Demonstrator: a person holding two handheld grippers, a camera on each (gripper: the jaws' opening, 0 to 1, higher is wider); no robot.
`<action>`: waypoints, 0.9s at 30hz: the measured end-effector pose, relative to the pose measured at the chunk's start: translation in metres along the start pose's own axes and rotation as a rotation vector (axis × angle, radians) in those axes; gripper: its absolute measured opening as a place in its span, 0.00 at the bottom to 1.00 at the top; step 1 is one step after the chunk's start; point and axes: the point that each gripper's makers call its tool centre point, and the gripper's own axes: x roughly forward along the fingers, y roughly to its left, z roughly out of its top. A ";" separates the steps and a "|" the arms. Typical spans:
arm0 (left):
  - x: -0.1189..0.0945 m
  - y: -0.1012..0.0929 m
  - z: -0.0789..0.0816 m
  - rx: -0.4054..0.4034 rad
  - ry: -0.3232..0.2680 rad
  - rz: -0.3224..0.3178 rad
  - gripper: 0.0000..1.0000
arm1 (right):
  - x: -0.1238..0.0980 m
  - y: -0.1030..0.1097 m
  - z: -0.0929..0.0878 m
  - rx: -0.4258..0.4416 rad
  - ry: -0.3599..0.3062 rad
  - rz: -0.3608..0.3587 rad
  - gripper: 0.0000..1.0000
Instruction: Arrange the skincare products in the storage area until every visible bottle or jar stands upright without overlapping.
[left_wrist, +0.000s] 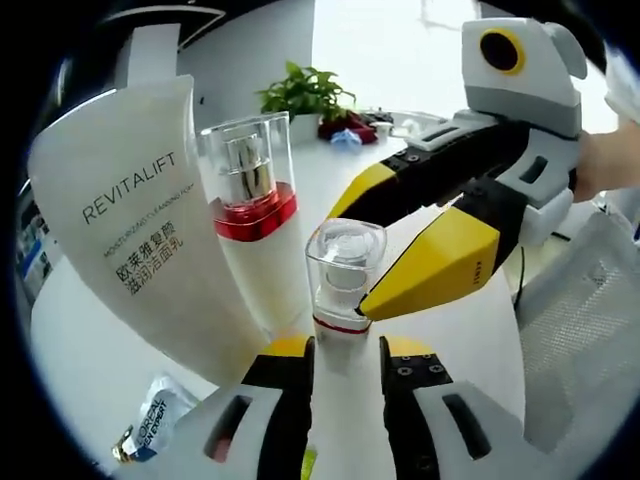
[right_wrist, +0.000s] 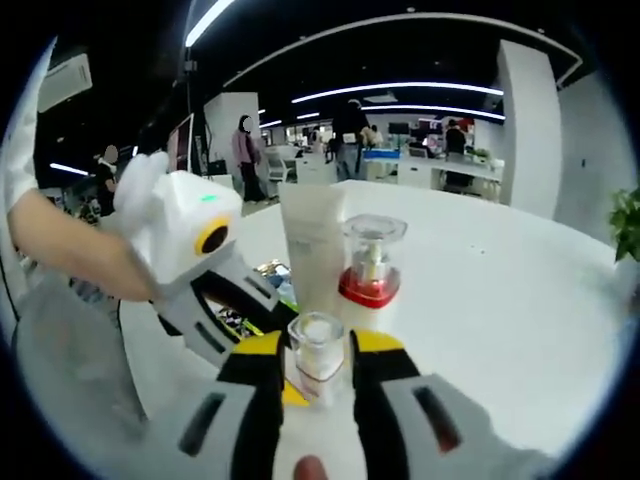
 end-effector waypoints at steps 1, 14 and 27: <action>0.000 -0.001 -0.001 0.000 0.004 -0.001 0.24 | 0.000 0.000 -0.001 0.002 0.003 0.000 0.28; -0.015 -0.008 -0.012 -0.024 0.051 0.003 0.36 | -0.007 0.012 -0.008 0.016 0.039 0.016 0.43; -0.043 -0.010 -0.038 -0.097 0.101 0.048 0.52 | -0.021 0.022 -0.023 0.031 0.079 -0.018 0.65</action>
